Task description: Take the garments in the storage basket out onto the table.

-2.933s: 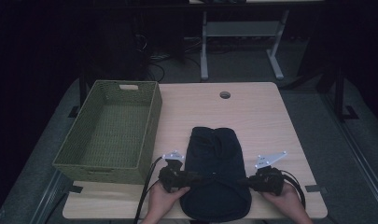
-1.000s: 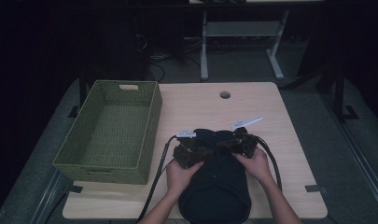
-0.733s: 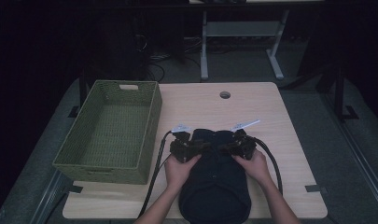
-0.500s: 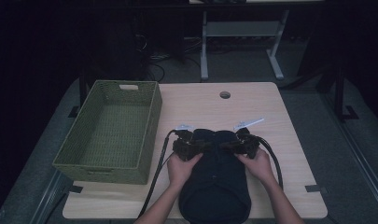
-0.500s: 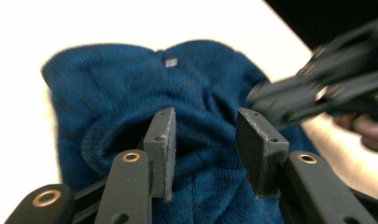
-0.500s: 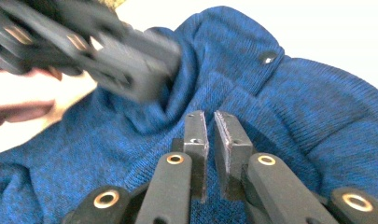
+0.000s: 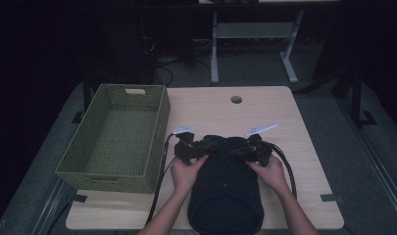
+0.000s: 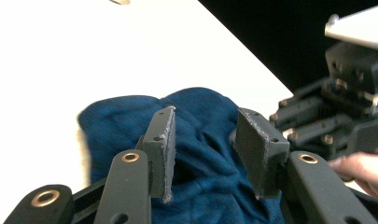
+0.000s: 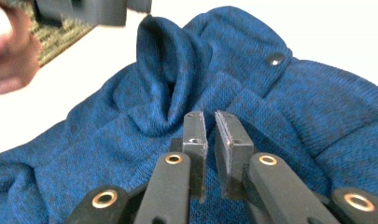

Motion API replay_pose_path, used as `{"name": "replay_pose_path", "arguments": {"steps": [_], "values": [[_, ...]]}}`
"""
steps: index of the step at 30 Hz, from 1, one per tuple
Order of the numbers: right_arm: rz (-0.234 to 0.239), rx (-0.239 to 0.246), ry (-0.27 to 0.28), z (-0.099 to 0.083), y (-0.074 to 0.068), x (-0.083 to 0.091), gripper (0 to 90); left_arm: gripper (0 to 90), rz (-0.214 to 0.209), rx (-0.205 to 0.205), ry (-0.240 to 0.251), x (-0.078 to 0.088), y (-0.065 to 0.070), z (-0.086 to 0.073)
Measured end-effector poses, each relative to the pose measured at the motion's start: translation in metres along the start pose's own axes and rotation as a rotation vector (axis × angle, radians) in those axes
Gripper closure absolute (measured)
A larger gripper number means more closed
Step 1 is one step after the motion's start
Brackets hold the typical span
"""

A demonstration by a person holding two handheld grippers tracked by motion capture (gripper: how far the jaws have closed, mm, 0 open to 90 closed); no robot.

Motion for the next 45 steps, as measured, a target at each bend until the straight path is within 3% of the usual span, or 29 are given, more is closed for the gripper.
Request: {"name": "replay_pose_path", "arguments": {"steps": [3,6,12,15,19,23,26,41,45], "values": [[0.003,-0.006,-0.033,-0.003,0.001,-0.005,81.4,56.1,0.033,0.010,-0.002,0.000,-0.004,0.000],[0.014,-0.022,-0.031,-0.006,0.004,-0.009,81.6,56.1,0.056,0.031,-0.043,-0.009,-0.012,-0.005],[0.016,-0.025,-0.037,-0.007,0.007,-0.008,80.8,57.4,0.057,0.060,-0.133,-0.025,-0.019,-0.016],[0.003,-0.011,-0.025,-0.005,0.006,-0.002,79.8,58.1,0.064,0.050,-0.136,-0.025,-0.019,-0.017],[-0.019,-0.033,0.038,-0.005,0.013,0.011,79.8,58.4,0.067,0.034,-0.145,-0.026,-0.018,-0.017],[-0.051,-0.061,0.010,-0.010,0.021,0.009,79.9,58.7,0.068,0.038,-0.145,-0.026,-0.019,-0.017],[-0.049,-0.070,-0.025,-0.015,0.024,0.001,79.9,58.7,0.067,0.038,-0.145,-0.026,-0.019,-0.017],[-0.023,-0.070,0.010,-0.027,0.025,0.008,78.8,60.6,0.061,0.018,-0.149,-0.021,-0.011,-0.026],[-0.020,-0.065,-0.012,-0.029,0.022,0.012,77.4,60.6,0.054,0.003,-0.158,-0.020,-0.008,-0.027]]}}
Point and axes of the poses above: each handheld gripper's, and its own axes: x roughly backward along the jaws, z roughly out of its top, y roughly to its right, the point moved 1 cm from there along -x, roughly forward along the jaws, and after that the axes turned 3 degrees about z, right-handed, at the moved point
